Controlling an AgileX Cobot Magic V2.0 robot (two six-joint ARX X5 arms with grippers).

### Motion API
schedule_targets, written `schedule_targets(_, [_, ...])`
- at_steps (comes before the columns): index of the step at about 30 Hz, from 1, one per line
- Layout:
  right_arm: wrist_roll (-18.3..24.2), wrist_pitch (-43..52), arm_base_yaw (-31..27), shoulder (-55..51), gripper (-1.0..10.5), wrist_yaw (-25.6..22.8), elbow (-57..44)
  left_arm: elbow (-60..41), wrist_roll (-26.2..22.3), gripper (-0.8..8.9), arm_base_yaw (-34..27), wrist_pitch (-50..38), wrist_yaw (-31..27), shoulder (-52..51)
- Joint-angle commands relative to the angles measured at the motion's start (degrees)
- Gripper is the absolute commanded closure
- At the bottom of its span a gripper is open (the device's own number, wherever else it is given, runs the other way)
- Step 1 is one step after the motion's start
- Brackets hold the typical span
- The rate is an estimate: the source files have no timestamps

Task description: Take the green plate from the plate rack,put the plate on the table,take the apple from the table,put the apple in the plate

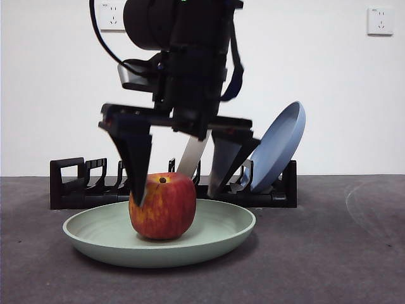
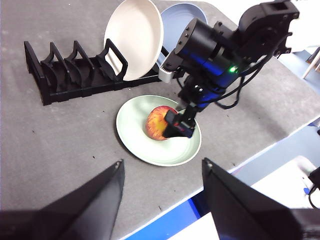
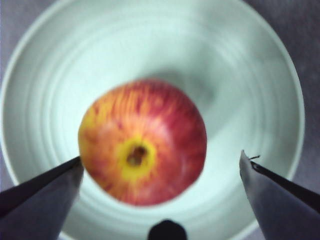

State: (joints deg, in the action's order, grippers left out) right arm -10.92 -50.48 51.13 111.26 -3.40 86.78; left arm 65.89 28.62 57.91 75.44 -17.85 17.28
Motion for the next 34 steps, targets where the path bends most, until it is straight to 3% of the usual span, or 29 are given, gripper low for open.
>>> schedule_targets(1, [1.4, -4.2, 0.2, -2.8, 2.9, 0.1, 2.8, -0.2, 0.8, 5.53, 0.2, -0.6, -0.2, -0.2])
schedule_targets(8, [3.9, -15.0, 0.2, -13.3, 2.9, -4.7, 5.8, -0.2, 0.7, 5.54, 0.2, -3.6, -0.6, 0.4])
schedule_targets(15, [3.8, -23.2, 0.2, -27.6, 2.9, -5.2, 5.7, -0.2, -2.4, 5.54, 0.3, -6.1, -1.7, 2.6])
schedule_targets(22, [1.9, -27.2, 0.2, -42.2, 2.9, -5.6, 4.4, -0.3, -6.4, 5.54, 1.4, -13.1, -1.7, 6.2])
schedule_targets(30, [-1.4, -28.4, 0.2, -55.4, 2.9, -4.0, 1.4, -0.3, -6.8, 5.54, 3.3, -17.3, -1.2, 11.9])
schedule_targets(32, [-2.5, -28.4, 0.2, -57.7, 3.6, -3.9, 0.0, -0.3, -6.8, 5.54, 3.8, -17.5, -1.2, 13.6])
schedule_targets(34, [-3.0, -28.4, 0.2, -59.8, 5.3, -4.1, -1.5, -0.3, -6.8, 5.64, 4.2, -17.8, -1.2, 15.3])
